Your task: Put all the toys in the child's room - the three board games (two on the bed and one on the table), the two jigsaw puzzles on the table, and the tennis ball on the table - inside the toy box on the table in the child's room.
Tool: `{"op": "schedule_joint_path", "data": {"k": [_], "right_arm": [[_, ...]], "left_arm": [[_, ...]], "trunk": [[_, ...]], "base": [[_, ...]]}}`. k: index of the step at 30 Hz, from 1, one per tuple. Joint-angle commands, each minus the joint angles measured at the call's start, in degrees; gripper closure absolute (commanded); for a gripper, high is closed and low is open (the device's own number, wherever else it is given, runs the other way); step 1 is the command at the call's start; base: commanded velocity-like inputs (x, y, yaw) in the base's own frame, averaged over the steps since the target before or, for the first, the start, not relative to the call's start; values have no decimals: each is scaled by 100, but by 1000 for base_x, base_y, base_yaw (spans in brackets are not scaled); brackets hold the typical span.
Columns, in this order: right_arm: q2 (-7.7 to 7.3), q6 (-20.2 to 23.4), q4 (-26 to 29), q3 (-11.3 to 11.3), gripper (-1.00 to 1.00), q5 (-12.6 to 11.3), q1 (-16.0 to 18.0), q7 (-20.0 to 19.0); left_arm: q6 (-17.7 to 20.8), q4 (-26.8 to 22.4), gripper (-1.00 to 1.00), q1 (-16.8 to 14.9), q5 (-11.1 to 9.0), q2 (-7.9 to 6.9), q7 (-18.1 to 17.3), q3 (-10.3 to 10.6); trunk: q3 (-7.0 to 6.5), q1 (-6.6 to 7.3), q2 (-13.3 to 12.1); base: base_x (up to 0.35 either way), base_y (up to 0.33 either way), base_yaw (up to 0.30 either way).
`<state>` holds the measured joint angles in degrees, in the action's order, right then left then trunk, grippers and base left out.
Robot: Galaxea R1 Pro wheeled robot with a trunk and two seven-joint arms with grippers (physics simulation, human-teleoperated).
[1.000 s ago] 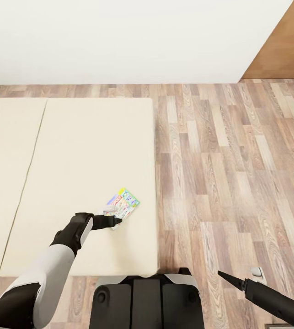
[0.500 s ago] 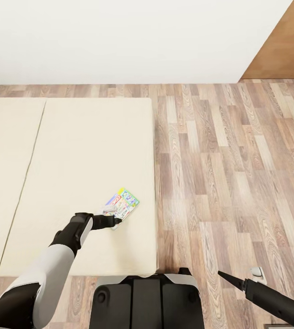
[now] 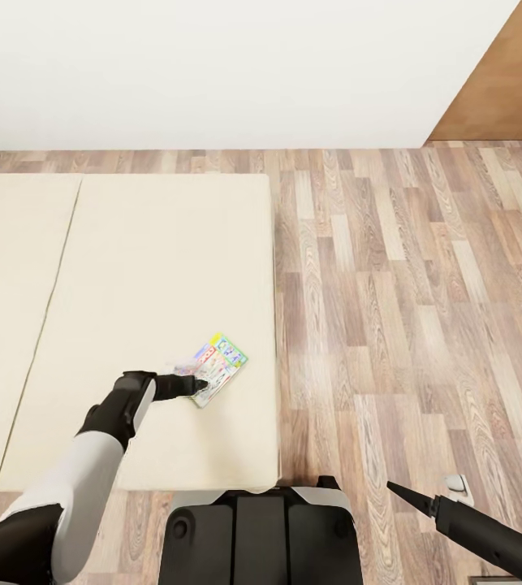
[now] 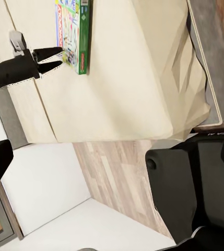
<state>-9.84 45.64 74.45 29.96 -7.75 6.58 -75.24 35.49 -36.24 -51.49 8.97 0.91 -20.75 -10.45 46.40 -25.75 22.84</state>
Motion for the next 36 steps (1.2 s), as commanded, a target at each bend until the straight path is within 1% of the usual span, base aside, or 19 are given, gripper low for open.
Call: {"op": "schedule_joint_path", "data": {"k": [1, 2, 5, 7, 10, 12, 14, 19, 22, 24, 25, 27, 28, 31, 33, 36], "right_arm": [[-1, 43, 0, 2, -100, -16, 1, -9], [-1, 46, 0, 1, -100, -16, 1, -8], [-1, 47, 0, 1, -100, -16, 1, -8], [-6, 45, 0, 1, -100, -16, 1, -8], [-6, 47, 0, 1, -100, -16, 1, -8], [-4, 46, 0, -3, -100, -14, 1, -8], [-2, 46, 0, -6, -100, -15, 1, -8], [-6, 48, 0, -7, -100, -16, 1, -8], [-7, 47, 0, -8, -100, -16, 1, -8], [-7, 47, 0, -8, -100, -16, 1, -8], [-8, 45, 0, -8, -100, -16, 1, -8], [-7, 44, 0, -8, -100, -16, 1, -8], [-8, 43, 0, -8, -100, -16, 1, -8], [-7, 43, 0, -8, -100, -16, 1, -8], [-8, 42, 0, -5, -100, -16, 1, -10], [-9, 42, 0, 2, -100, -16, 1, -12]], "left_arm": [[95, -67, -100, -2, 57, -22, -68, -45], [491, -300, -100, -2, 56, -168, -145, -45], [760, -499, -100, -2, 54, -297, -189, -47], [1015, -676, -100, -2, 59, -402, -306, -41], [1296, -828, -100, -4, 88, -496, -625, -38], [1392, -927, -100, -7, 105, -552, -782, -30], [1474, -1048, -100, -28, 122, -575, -873, -23], [1513, -1105, -100, -226, 143, -570, -861, -13], [1512, -1110, -100, -306, 143, -561, -737, -11], [1505, -1111, -100, -338, 142, -545, -573, -11], [1497, -1110, -100, -350, 138, -524, -447, -10], [1485, -1098, -100, -357, 136, -480, -318, -7], [1471, -1068, -100, -362, 137, -412, -193, -3], [1443, -958, -100, -370, 139, -284, -21, 2], [1391, -877, -100, -380, 139, -226, 61, 4], [1190, -721, -100, -449, 140, -131, 172, 6]], "trunk": [[6, -3, 8], [6, -3, 8], [6, -3, 8], [6, -3, 8], [6, -3, 8], [6, -3, 8], [6, -3, 8], [6, -3, 8], [6, -3, 8], [6, -3, 8], [6, -3, 8], [6, -3, 8], [6, -3, 8], [6, -3, 8], [6, -3, 8], [6, -3, 8]], "base": [[0, 0, 0], [0, 0, 0], [0, 0, 0], [0, 0, 0], [0, 0, 0], [0, 0, 0], [0, 0, 0], [0, 0, 0], [0, 0, 0], [0, 0, 0], [0, 0, 0], [0, 0, 0], [0, 0, 0], [0, 0, 0], [0, 0, 0], [0, 0, 0]]}}
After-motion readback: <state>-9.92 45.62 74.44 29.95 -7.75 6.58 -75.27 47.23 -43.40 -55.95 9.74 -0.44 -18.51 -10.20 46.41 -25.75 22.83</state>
